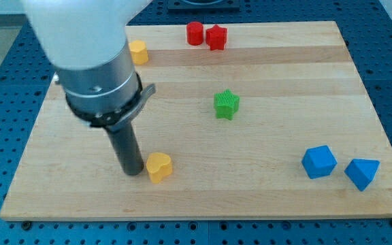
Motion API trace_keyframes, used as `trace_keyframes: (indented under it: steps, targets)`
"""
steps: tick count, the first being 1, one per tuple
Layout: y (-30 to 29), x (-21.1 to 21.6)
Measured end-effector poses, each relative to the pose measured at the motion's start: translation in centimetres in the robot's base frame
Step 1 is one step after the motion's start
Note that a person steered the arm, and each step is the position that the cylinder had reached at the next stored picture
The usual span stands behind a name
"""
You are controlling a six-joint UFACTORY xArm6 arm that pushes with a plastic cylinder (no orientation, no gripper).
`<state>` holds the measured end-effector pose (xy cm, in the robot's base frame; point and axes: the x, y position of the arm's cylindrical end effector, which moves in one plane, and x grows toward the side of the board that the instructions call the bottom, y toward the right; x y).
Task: Slide the yellow heart to the bottom center
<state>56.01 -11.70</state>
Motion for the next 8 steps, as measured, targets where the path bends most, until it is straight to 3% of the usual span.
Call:
trace_keyframes:
  steps: [1,4,8]
  targets:
    - [0.0,1.2]
    - [0.7,-0.7]
    - [5.8,-2.7]
